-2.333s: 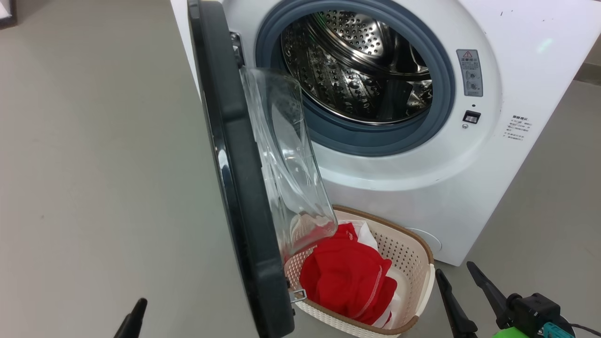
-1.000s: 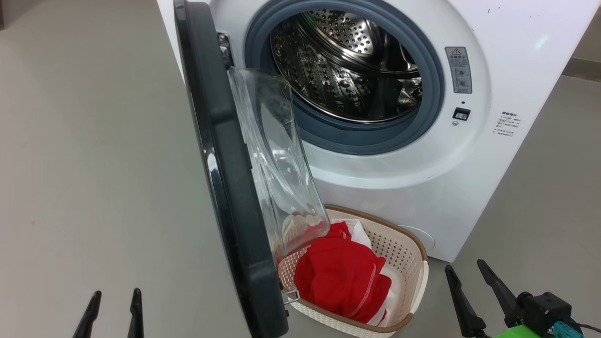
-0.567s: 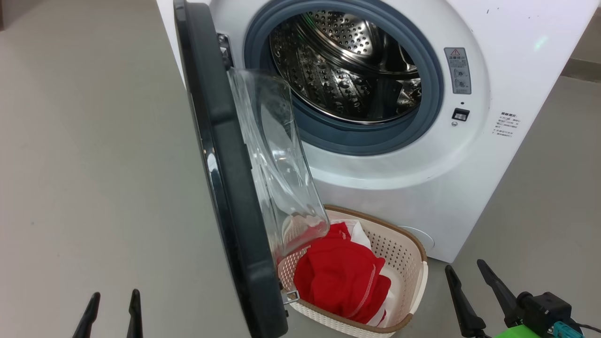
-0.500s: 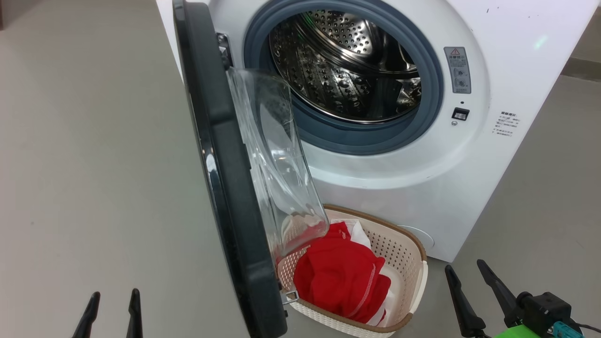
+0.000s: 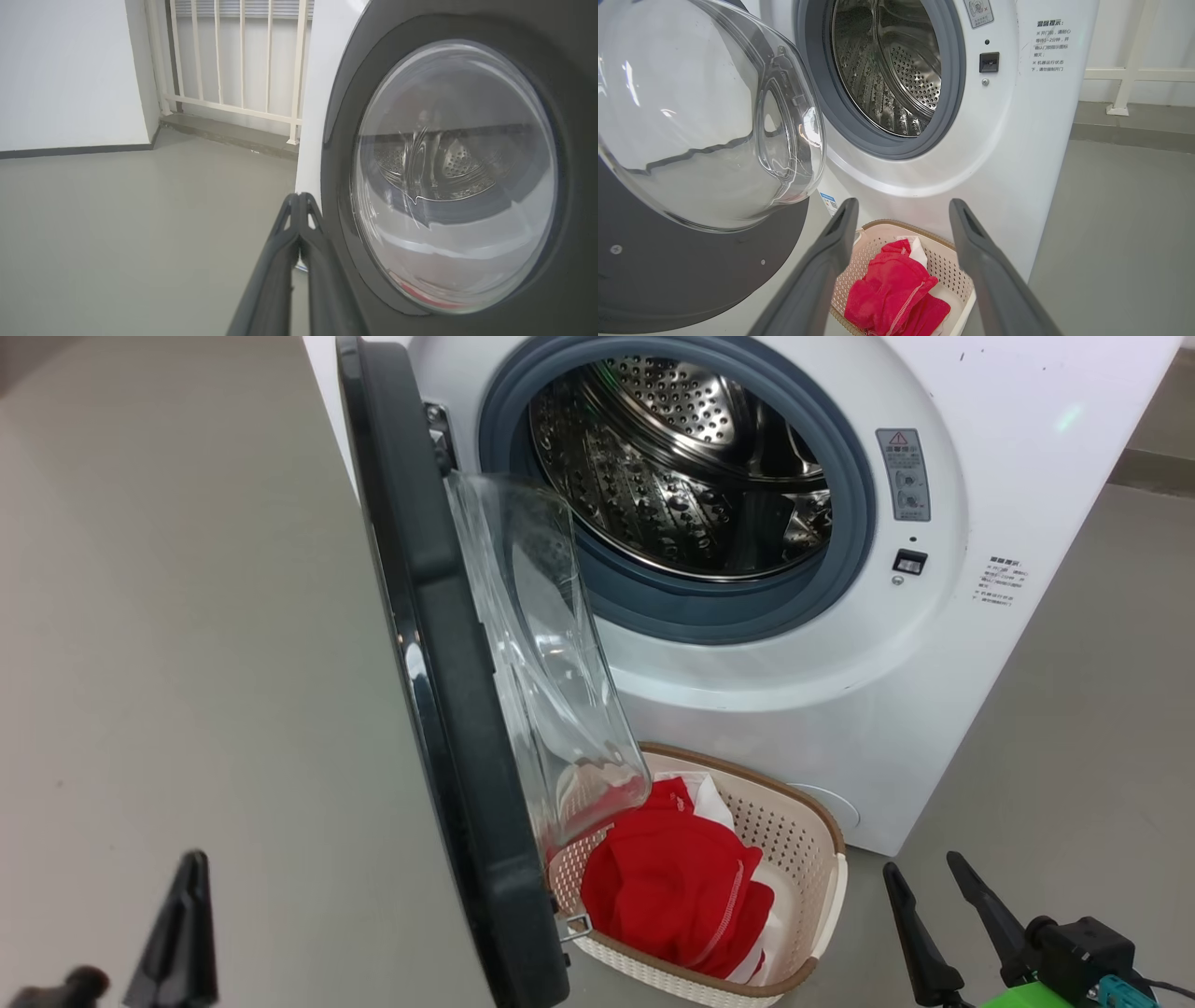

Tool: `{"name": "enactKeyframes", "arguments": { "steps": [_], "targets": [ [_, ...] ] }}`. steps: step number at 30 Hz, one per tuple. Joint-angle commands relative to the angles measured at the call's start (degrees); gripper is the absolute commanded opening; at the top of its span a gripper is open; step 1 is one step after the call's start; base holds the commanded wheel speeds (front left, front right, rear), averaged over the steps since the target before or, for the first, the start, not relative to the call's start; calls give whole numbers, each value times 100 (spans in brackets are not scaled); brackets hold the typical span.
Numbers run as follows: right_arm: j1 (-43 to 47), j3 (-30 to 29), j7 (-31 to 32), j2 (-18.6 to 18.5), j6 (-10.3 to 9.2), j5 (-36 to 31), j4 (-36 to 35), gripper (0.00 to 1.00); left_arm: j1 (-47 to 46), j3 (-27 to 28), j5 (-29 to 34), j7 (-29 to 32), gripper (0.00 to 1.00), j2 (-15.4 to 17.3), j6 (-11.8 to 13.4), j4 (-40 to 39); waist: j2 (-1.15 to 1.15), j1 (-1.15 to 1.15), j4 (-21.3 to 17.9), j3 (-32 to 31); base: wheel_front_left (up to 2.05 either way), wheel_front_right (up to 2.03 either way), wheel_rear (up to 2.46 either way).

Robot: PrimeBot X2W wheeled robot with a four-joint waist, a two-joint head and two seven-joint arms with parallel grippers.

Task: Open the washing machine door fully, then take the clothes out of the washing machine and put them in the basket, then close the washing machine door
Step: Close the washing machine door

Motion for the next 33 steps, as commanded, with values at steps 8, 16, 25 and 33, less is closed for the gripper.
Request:
{"name": "enactKeyframes", "arguments": {
  "steps": [8,16,25,33],
  "targets": [
    [-146,98,-37,-55,28,-33,-136,100,-671,258,-1921,-69,0,423,-31,-531,0,0,-19,23,0,0,0],
    [-140,122,-37,-63,28,-13,-133,100,-785,-258,-5797,156,0,1385,-31,-827,0,0,-97,46,0,0,0],
    [-193,131,-37,-113,28,-28,-154,100,-482,-492,-8149,2701,0,1954,-31,-1508,0,0,-171,186,0,0,0],
    [-219,140,-37,-134,28,-45,-153,100,-334,-329,-8421,4145,0,1686,-31,-1795,0,0,-219,277,0,0,0]
  ]
}}
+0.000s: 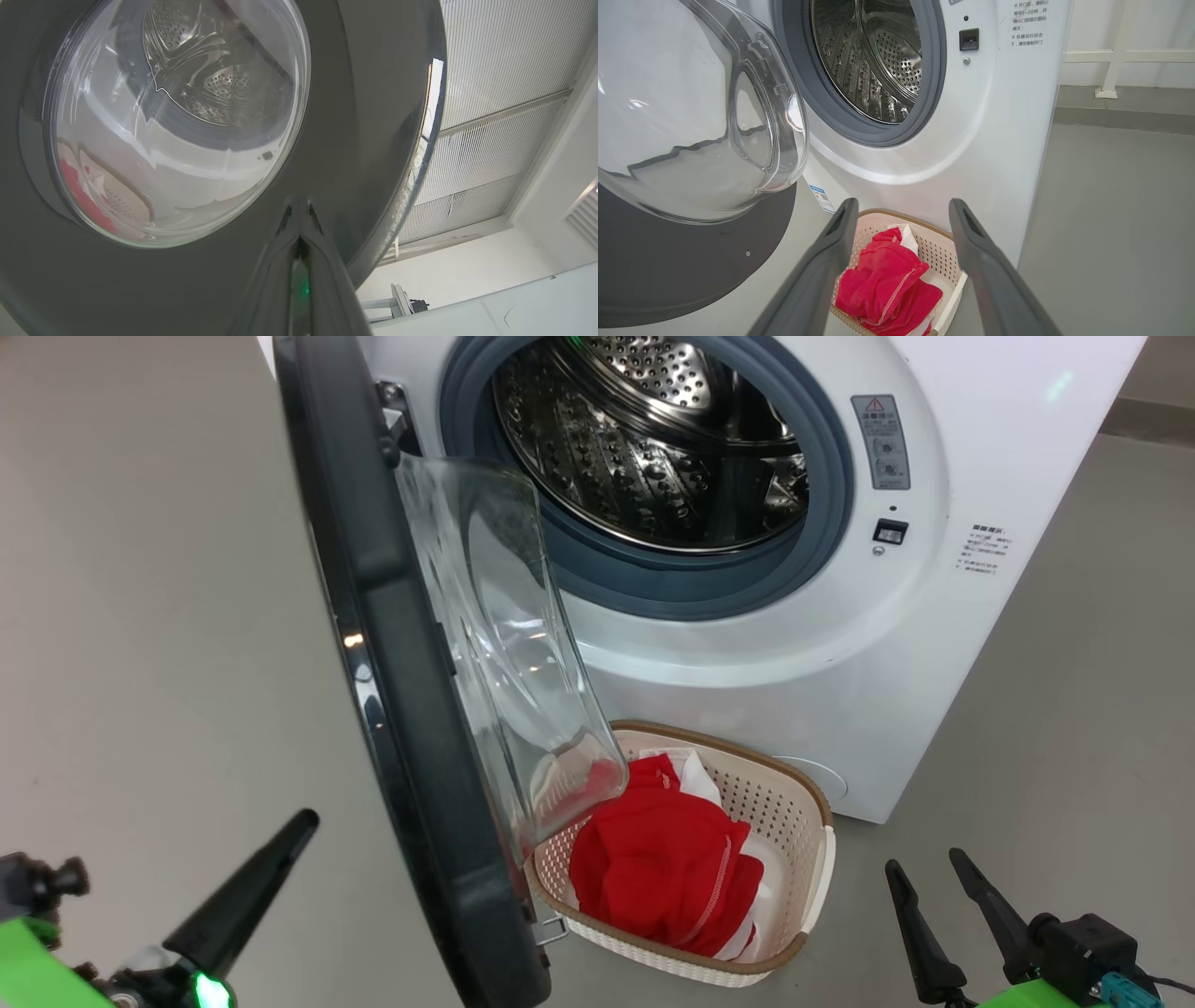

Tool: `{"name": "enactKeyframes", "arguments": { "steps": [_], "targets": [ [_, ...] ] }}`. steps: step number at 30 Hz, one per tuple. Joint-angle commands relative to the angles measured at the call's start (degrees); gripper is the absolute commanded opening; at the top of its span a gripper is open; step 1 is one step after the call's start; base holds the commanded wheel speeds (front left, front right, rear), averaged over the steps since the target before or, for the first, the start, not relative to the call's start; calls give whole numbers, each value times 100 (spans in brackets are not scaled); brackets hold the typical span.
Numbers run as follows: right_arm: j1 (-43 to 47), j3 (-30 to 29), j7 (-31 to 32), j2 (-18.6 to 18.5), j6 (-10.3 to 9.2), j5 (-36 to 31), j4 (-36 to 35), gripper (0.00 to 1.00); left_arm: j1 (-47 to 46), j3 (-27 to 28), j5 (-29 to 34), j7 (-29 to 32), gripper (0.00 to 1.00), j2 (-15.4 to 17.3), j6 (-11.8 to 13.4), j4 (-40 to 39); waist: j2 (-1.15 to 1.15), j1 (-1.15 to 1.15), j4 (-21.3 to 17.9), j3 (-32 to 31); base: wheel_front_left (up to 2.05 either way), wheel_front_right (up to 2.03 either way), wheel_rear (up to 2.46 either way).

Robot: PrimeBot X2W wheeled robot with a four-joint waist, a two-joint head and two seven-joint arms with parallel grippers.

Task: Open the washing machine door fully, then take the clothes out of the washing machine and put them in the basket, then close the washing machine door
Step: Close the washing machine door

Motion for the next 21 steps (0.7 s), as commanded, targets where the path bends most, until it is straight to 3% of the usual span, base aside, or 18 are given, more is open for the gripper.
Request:
{"name": "enactKeyframes", "arguments": {
  "steps": [1,10,21],
  "targets": [
    [-207,132,-37,-83,28,-44,-143,100,-135,286,58,147,0,83,-32,-164,0,0,-21,24,0,0,0],
    [-315,143,-37,-101,28,-48,-148,100,-258,326,522,828,0,-526,-32,-165,0,0,-151,172,0,0,0],
    [-442,86,-37,-87,28,-62,-174,100,-550,188,1014,927,0,-1016,-32,-314,0,0,-442,366,0,0,0]
  ]
}}
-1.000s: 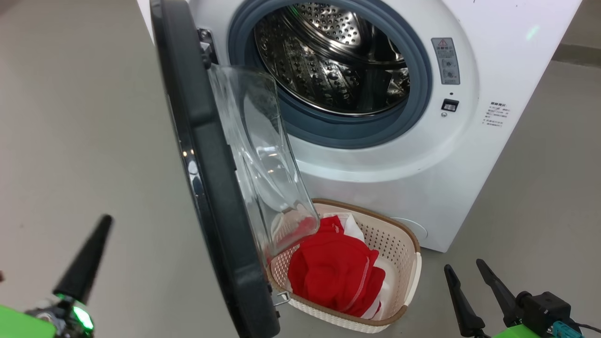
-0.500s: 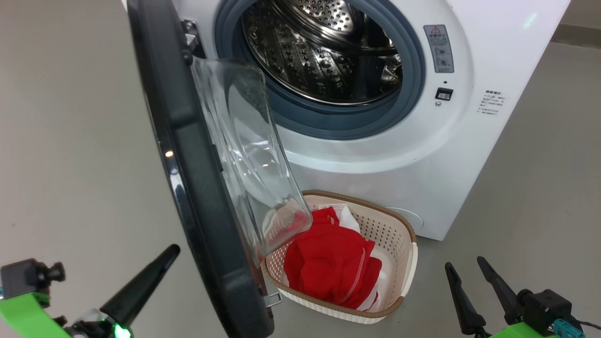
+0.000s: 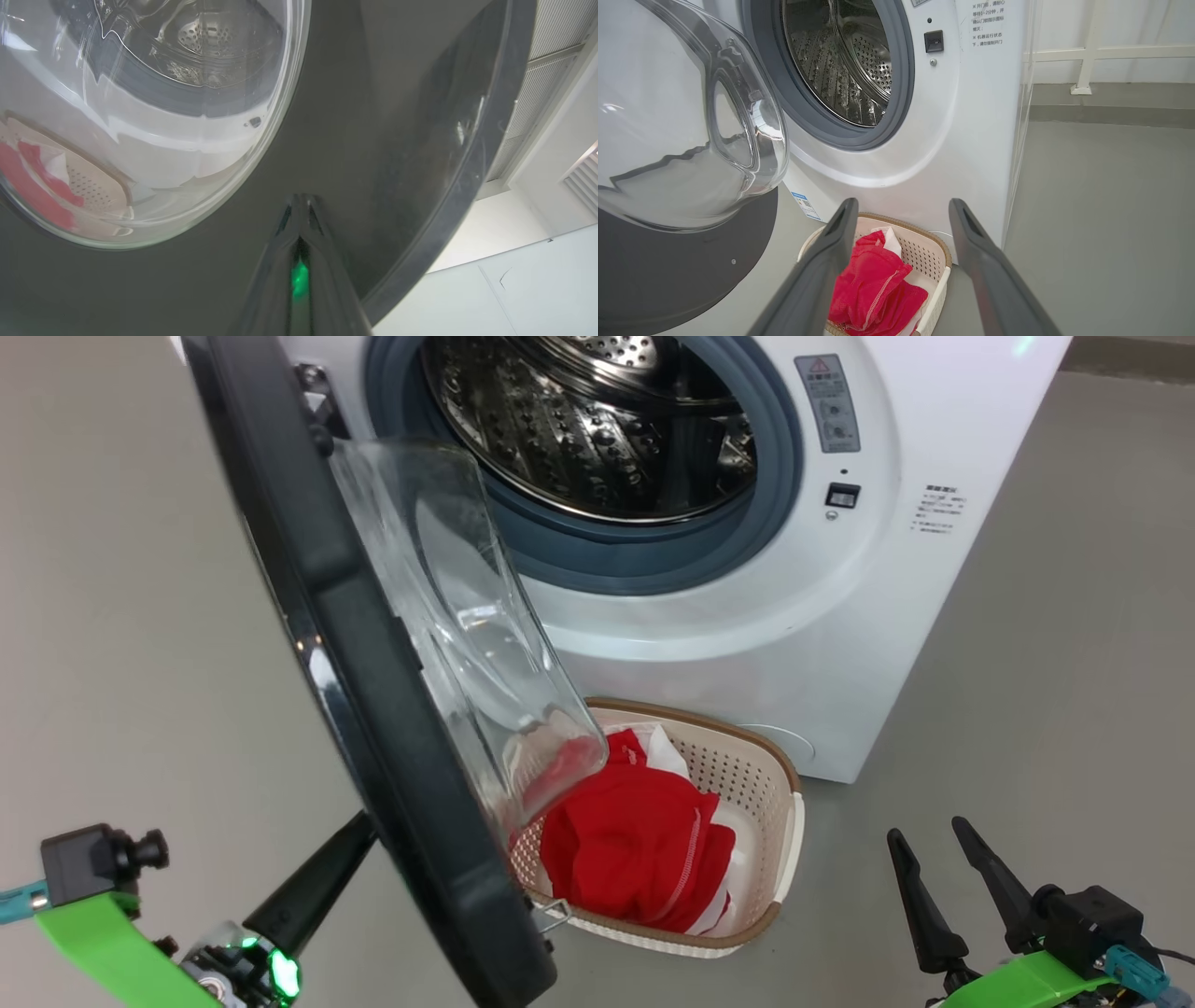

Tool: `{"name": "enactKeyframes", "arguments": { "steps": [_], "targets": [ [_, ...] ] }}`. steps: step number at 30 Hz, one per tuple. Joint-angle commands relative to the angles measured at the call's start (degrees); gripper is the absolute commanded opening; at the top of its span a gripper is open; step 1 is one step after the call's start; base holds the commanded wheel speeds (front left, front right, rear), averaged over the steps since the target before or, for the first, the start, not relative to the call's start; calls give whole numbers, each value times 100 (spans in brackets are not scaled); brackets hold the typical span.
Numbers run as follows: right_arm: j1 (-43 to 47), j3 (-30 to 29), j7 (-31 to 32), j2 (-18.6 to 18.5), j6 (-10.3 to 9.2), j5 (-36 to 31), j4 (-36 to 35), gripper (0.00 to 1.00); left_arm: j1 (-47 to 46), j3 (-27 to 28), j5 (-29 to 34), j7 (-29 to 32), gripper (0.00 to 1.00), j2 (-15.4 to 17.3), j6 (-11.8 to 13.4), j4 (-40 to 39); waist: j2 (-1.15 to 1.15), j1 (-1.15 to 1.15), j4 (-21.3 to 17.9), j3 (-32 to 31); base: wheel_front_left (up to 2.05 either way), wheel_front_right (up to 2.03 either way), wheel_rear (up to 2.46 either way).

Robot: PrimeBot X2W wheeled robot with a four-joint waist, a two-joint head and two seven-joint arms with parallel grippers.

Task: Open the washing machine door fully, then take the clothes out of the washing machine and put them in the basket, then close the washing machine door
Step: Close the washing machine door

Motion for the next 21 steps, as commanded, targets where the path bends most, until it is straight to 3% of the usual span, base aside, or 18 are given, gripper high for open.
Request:
{"name": "enactKeyframes", "arguments": {
  "steps": [1,11,21],
  "targets": [
    [-199,91,-37,-53,28,-59,-148,100,-318,137,97,-10,0,6,-33,-249,0,0,-104,78,0,0,0],
    [-399,7,-37,-11,28,-94,-210,100,-850,-189,473,-538,0,-291,-33,-370,0,0,-512,351,0,0,0],
    [-580,-85,-37,65,28,-125,-266,100,-1381,-584,668,-1139,0,-195,-33,-39,0,0,-957,649,0,0,0]
  ]
}}
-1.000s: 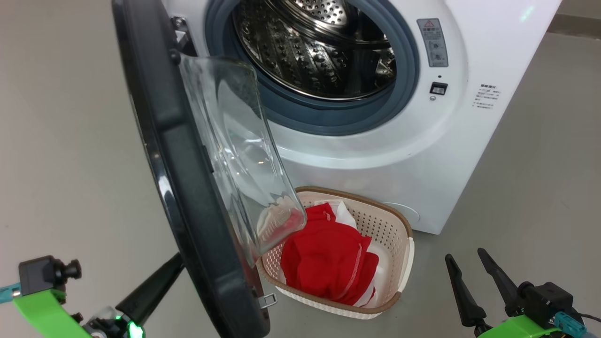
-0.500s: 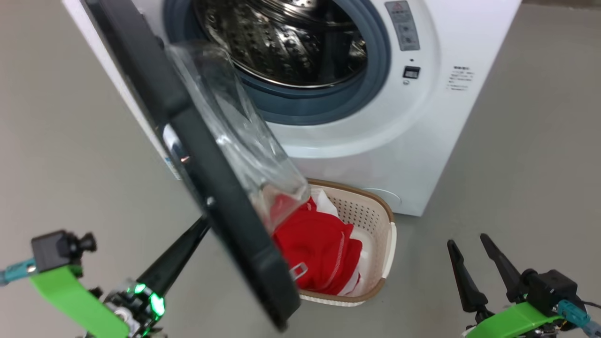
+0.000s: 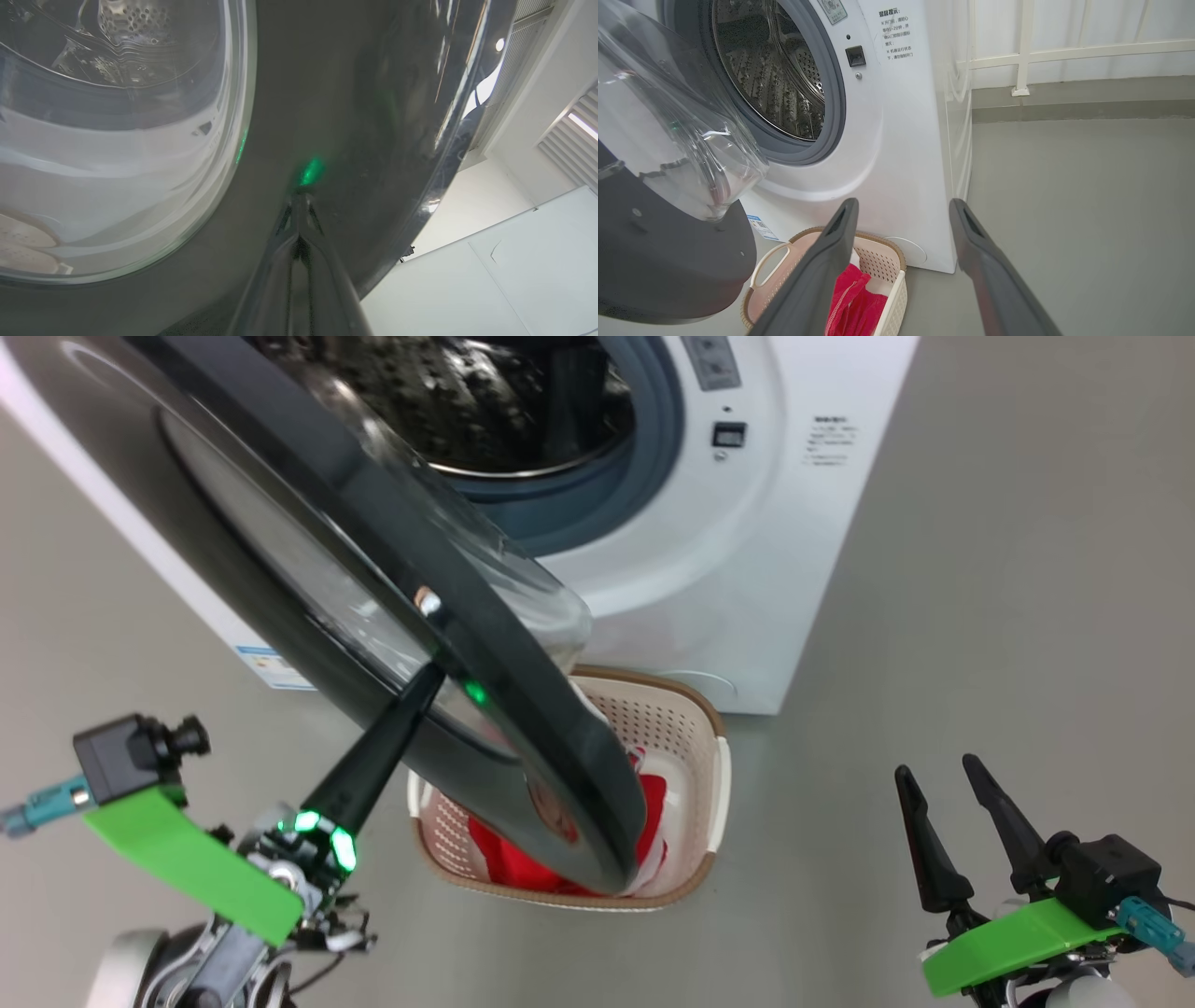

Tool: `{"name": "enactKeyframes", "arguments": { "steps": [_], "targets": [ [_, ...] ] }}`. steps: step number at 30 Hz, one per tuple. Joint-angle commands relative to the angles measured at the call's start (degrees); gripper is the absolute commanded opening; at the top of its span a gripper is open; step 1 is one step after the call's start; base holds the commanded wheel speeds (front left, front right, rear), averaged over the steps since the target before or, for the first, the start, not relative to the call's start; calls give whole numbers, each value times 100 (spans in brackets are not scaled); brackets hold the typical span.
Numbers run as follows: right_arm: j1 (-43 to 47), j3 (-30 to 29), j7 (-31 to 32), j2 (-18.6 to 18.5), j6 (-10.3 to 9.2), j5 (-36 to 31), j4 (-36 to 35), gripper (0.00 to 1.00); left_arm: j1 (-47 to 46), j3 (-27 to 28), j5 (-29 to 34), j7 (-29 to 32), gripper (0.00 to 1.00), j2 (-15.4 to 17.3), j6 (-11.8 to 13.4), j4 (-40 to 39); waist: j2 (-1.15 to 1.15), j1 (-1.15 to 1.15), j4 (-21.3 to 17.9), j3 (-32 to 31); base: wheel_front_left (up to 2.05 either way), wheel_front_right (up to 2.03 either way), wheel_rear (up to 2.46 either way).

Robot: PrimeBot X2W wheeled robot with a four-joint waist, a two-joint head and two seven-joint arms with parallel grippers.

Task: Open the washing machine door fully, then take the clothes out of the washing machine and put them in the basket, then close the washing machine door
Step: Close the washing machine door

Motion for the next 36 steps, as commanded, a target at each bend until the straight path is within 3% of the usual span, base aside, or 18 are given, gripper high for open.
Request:
{"name": "enactKeyframes", "arguments": {
  "steps": [1,14,36],
  "targets": [
    [-173,93,-37,-19,28,-35,-152,100,-270,143,74,-48,0,136,-34,-106,0,0,-180,169,0,0,0],
    [-393,29,-37,69,28,-58,-196,100,-1231,-420,80,-976,0,491,-34,474,0,0,-631,516,0,0,0],
    [-637,70,-37,192,28,-52,-215,100,-2530,-823,-137,-1509,0,936,-34,1441,0,0,-1130,879,0,0,0]
  ]
}}
